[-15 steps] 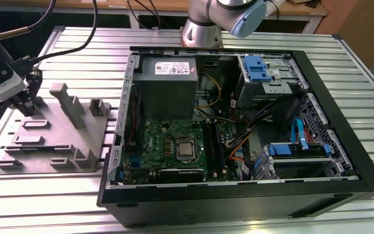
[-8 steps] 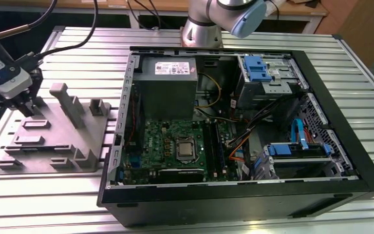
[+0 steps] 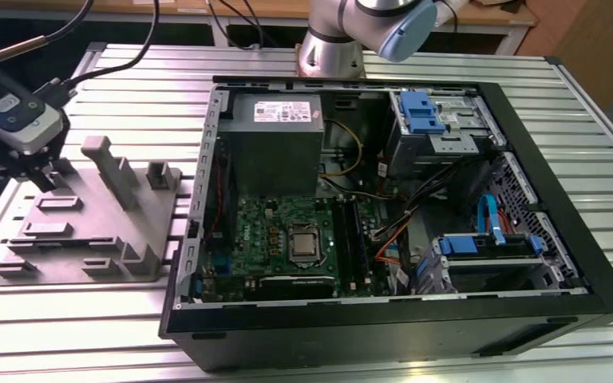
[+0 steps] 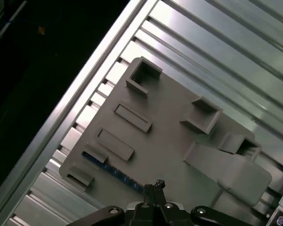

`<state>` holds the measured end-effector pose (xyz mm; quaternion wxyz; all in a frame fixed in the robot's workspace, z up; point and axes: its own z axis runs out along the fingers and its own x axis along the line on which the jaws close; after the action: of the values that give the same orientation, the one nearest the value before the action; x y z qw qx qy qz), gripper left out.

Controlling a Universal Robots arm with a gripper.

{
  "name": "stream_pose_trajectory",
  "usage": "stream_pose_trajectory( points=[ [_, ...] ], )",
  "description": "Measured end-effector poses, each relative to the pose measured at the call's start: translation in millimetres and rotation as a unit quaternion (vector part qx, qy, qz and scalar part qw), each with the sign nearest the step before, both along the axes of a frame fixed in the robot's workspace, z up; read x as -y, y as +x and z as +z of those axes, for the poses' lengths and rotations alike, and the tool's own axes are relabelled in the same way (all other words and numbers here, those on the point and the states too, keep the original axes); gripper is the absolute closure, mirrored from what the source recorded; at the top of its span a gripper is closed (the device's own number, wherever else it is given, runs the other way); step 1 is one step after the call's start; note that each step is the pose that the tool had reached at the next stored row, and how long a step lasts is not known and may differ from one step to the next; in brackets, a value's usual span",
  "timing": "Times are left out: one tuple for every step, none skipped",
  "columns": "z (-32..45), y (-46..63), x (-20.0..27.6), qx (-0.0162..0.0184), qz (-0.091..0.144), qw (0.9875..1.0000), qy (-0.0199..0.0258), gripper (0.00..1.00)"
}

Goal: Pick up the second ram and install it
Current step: 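Pick up the second ram and move it above second insertion slot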

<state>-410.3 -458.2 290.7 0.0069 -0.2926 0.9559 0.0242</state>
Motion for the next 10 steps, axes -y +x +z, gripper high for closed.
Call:
stream_pose_trajectory(
  points=[
    [-0.1, 0.0, 0.0, 0.0000, 0.009, 1.0000, -0.0001, 0.90],
    [-0.3, 0.0, 0.0, 0.0000, 0.018, 0.9998, -0.0001, 0.90],
    [-0.5, 0.0, 0.0, 0.0000, 0.027, 0.9996, -0.0002, 0.90],
    [-0.6, 0.0, 0.0, 0.0000, 0.036, 0.9994, -0.0003, 0.90],
    [-0.7, 0.0, 0.0, 0.0000, 0.046, 0.9990, -0.0004, 0.90],
    [-0.9, 0.0, 0.0, 0.0000, 0.055, 0.9985, -0.0005, 0.90],
    [-1.0, 0.0, 0.0, 0.0000, 0.064, 0.9980, -0.0006, 0.90],
    [-1.1, 0.0, 0.0, 0.0000, 0.073, 0.9974, -0.0009, 0.90],
    [-1.2, 0.0, 0.0, 0.0000, 0.082, 0.9966, -0.0012, 0.90],
    [-1.3, 0.0, 0.1, 0.0000, 0.091, 0.9959, -0.0016, 0.90]
  ],
)
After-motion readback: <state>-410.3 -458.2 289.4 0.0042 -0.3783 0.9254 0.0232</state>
